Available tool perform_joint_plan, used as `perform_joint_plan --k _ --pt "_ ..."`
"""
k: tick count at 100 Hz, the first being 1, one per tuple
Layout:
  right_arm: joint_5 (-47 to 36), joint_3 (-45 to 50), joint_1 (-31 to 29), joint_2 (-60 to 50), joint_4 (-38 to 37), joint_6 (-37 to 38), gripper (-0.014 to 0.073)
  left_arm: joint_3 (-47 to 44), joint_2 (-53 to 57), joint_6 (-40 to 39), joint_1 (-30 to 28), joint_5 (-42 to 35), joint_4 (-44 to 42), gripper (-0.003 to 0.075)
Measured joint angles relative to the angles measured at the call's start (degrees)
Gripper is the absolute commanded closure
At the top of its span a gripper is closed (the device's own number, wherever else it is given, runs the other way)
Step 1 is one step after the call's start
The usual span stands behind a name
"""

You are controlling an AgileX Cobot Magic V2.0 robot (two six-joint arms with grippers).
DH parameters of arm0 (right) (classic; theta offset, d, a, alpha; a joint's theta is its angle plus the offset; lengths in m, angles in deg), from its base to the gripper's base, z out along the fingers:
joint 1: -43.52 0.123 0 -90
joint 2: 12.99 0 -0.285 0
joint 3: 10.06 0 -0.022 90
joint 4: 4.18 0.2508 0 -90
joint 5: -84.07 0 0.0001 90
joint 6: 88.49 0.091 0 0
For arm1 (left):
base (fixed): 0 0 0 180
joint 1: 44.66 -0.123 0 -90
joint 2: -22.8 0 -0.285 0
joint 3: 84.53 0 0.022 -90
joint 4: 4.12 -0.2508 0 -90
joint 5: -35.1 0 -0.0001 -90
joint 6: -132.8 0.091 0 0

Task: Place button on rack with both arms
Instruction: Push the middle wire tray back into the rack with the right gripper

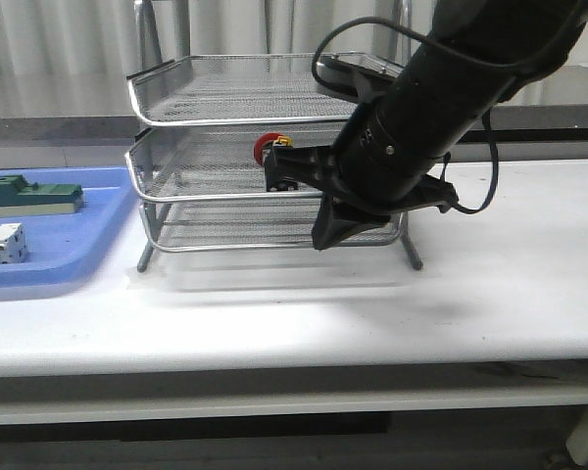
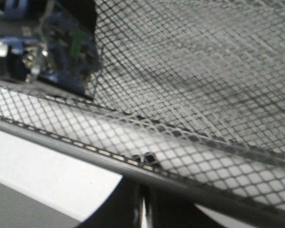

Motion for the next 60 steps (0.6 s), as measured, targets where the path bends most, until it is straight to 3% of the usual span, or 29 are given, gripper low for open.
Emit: perform_joint_plan --k 25,60 --pt "0.81 -0.12 -0.04 0.0 -0.09 0.0 0.0661 0.0 0.0 0.0 0.0 0.0 0.0 0.0741" --pt "8.8 -0.12 -0.13 -3.74 -1.43 0.0 0.0651 0.0 0.0 0.0 0.0 0.0 0.0 0.0741"
